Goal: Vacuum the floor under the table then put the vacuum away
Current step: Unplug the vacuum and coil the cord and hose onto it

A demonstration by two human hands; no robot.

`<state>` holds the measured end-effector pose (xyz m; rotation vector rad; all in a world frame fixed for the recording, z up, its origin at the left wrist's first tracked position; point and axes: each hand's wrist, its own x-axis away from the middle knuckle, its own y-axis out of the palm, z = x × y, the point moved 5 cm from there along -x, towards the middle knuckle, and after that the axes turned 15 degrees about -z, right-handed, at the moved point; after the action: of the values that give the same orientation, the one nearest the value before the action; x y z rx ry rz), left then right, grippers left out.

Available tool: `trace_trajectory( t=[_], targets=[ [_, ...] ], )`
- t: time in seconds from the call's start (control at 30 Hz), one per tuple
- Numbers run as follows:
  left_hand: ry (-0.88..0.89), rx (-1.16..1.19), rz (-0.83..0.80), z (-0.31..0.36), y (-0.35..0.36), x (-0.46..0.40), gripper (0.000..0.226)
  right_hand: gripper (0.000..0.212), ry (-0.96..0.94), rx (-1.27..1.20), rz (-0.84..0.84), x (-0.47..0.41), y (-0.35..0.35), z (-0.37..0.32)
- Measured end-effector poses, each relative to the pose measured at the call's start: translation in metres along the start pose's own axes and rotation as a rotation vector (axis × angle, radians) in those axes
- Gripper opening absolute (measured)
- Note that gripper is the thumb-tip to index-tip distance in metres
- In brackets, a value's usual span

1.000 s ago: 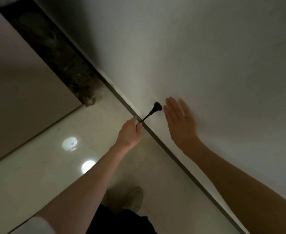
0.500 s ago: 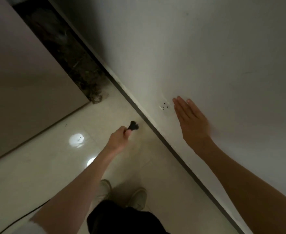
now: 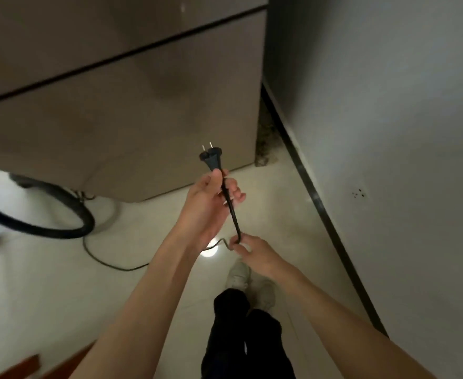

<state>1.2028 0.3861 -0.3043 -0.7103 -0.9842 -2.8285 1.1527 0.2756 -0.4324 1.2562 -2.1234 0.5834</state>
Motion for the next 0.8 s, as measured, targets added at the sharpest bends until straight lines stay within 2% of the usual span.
trace_trajectory(
  t=[0.1, 0.17, 0.23, 0.3, 0.33, 0.4, 0.47, 0.53, 0.6, 0.7, 0.8],
  targets=[
    [0.113, -0.054, 0.189, 0.053, -0.039, 0.054, 0.024, 0.016, 0.017, 0.005, 0.079, 0.009, 0.005, -0.036],
    [0.099, -0.154, 0.377, 0.072, -0.073, 0.098, 0.025, 0.016, -0.022, 0.029, 0.160, 0.020, -0.002, -0.064],
    [-0.014, -0.213, 0.507, 0.076, -0.103, 0.147, 0.031, 0.014, -0.121, 0.057, 0.230, 0.037, -0.006, -0.102],
    [-0.172, -0.216, 0.567, 0.071, -0.121, 0.193, 0.031, 0.012, -0.224, 0.042, 0.248, 0.059, -0.001, -0.147],
    [-0.233, -0.259, 0.608, 0.071, -0.128, 0.212, 0.029, 0.015, -0.270, 0.035, 0.227, 0.069, 0.005, -0.172],
    [-0.281, -0.493, 0.687, 0.080, -0.136, 0.243, 0.029, 0.020, -0.330, 0.097, 0.115, 0.084, 0.025, -0.220],
    [-0.196, -0.801, 0.629, 0.098, -0.129, 0.257, 0.054, 0.013, -0.359, 0.234, -0.033, 0.095, 0.052, -0.266],
    [-0.072, -0.993, 0.462, 0.112, -0.112, 0.262, 0.069, 0.008, -0.396, 0.324, -0.135, 0.106, 0.077, -0.309],
    [0.044, -1.040, 0.368, 0.126, -0.097, 0.270, 0.056, 0.008, -0.460, 0.348, -0.154, 0.118, 0.090, -0.348],
    [0.261, -0.911, 0.433, 0.153, -0.088, 0.293, 0.008, 0.010, -0.532, 0.419, -0.135, 0.133, 0.100, -0.393],
    [0.437, -0.845, 0.500, 0.193, -0.092, 0.324, 0.026, 0.015, -0.500, 0.425, -0.121, 0.125, 0.109, -0.405]
  ],
)
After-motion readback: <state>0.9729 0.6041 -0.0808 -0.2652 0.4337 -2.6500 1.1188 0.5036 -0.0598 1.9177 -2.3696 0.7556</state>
